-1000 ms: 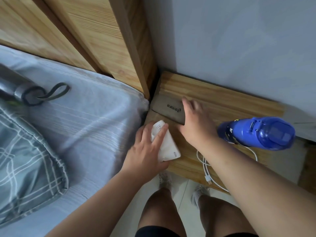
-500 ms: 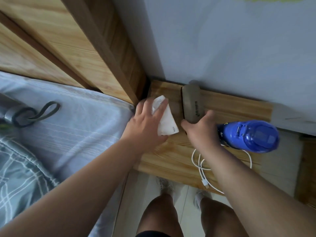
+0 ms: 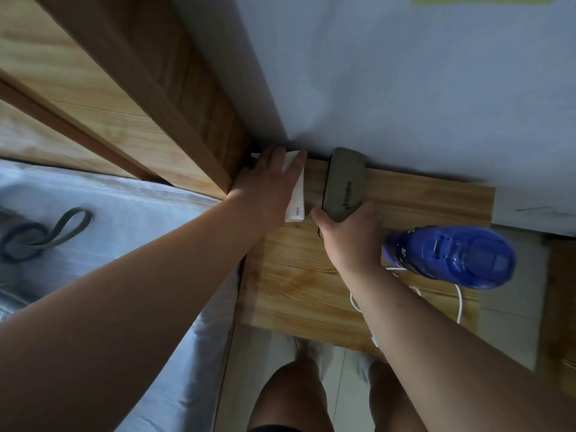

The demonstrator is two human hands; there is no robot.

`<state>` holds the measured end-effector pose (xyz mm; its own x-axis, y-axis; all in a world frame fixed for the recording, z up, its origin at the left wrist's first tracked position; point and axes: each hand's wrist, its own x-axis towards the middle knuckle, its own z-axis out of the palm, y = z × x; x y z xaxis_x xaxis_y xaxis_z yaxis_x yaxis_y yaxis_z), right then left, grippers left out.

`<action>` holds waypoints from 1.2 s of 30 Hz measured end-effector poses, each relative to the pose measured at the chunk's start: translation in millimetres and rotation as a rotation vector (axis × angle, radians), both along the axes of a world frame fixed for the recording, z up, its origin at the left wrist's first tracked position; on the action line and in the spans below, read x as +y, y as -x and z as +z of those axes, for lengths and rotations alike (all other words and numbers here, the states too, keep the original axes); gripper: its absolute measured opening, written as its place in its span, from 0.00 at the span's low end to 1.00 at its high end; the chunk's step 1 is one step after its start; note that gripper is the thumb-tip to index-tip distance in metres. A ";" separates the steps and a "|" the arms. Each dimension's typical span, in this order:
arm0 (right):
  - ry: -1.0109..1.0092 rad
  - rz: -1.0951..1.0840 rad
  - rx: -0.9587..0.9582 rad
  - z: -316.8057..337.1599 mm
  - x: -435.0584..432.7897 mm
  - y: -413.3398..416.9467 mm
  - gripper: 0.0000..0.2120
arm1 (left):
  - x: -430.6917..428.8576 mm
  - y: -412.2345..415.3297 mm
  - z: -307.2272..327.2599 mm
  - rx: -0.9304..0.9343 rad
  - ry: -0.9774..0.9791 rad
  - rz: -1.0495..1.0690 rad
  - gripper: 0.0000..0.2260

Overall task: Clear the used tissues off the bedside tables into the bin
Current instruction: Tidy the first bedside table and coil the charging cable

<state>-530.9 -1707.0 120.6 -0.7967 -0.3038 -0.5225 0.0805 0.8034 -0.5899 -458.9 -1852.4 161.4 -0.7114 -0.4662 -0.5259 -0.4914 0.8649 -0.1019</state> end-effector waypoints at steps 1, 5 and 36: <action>-0.006 0.005 0.003 0.0 -1.9 -1.4 0.37 | -0.4 1.0 -1.1 -0.013 0.013 0.002 0.55; -0.033 0.076 0.022 -0.6 -8.9 -7.0 0.35 | -2.2 1.9 -5.6 -0.013 0.020 -0.008 0.53; 0.200 0.035 -0.092 41.7 202.8 57.9 0.38 | 184.0 -80.7 -5.1 0.427 -0.769 1.116 0.06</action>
